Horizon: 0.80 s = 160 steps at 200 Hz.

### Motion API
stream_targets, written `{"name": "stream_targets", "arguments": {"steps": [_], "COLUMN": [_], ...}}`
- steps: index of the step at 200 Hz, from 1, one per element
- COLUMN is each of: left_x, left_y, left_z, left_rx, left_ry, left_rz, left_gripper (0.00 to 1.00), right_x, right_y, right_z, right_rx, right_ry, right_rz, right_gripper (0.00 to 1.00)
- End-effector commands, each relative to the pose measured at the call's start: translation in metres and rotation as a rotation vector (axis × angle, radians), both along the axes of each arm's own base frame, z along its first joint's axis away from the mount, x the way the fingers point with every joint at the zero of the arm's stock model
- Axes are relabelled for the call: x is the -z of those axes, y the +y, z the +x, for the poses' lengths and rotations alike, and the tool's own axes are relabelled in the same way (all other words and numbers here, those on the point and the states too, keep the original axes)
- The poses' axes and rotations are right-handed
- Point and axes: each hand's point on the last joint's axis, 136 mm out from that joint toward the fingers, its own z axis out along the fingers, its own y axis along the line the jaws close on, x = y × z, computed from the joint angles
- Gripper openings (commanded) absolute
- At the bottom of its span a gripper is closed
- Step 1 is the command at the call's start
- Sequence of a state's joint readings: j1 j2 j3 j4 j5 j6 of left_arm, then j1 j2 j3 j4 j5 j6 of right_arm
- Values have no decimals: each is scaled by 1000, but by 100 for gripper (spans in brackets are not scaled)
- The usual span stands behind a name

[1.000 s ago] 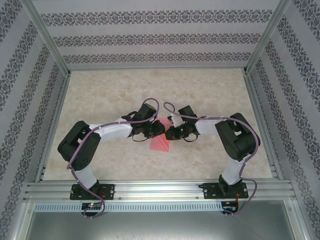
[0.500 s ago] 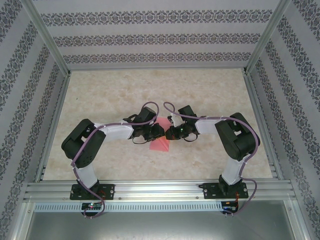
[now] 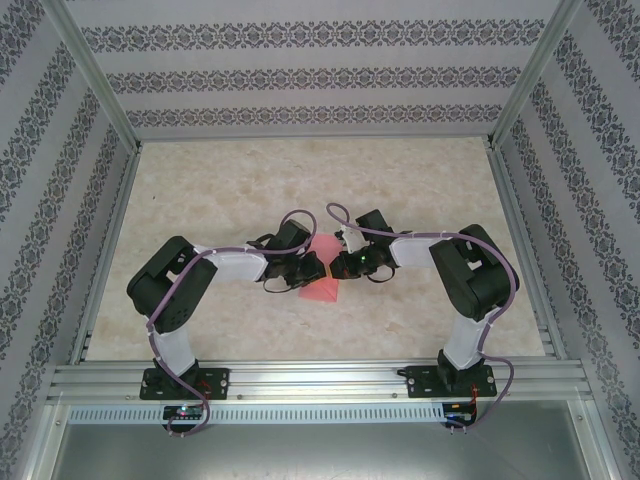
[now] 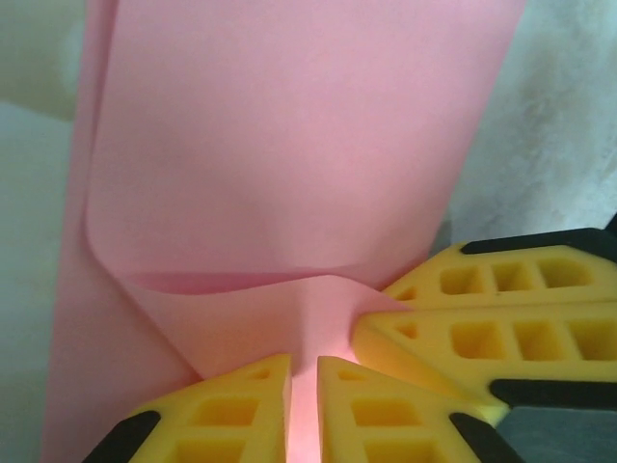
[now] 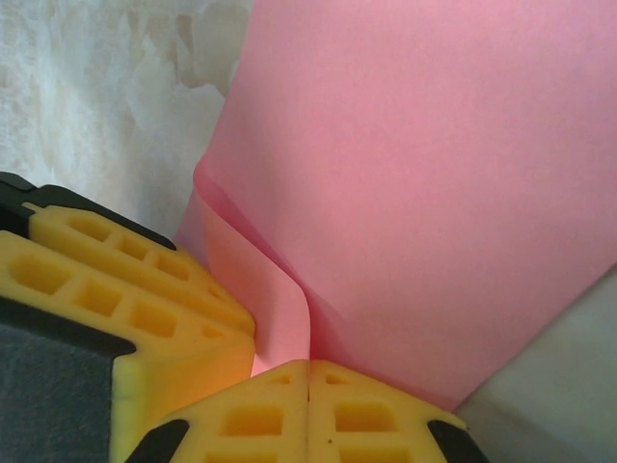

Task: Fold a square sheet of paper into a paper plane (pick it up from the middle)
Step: Fold the triangle a second time at the center of the table.

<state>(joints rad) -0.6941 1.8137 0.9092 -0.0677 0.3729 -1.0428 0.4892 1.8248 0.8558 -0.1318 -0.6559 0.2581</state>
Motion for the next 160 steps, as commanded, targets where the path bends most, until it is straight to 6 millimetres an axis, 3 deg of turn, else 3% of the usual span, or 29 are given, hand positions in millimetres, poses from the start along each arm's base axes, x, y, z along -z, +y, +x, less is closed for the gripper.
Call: {"name": "stream_targets", "arguments": {"steps": [1, 24, 104, 134, 160], "left_x": [-6, -4, 31, 38, 37], "left_y": [1, 0, 19, 25, 26], "left_z": [11, 12, -8, -16, -17], "left_rx": [-43, -41, -20, -12, -3], "left_ry": [-38, -29, 56, 64, 59], "left_rz": [-18, -10, 95, 109, 115], "left_gripper": [15, 8, 5, 5, 4], "right_x": [17, 18, 14, -11, -39], "right_y": [-4, -4, -2, 5, -4], "right_z": [-1, -1, -2, 5, 13], "right_rx": [-12, -14, -19, -1, 64], "right_ry": [-4, -3, -2, -24, -76], "right_rz": [-65, -68, -61, -11, -21], "right_gripper": [5, 5, 8, 24, 34]}}
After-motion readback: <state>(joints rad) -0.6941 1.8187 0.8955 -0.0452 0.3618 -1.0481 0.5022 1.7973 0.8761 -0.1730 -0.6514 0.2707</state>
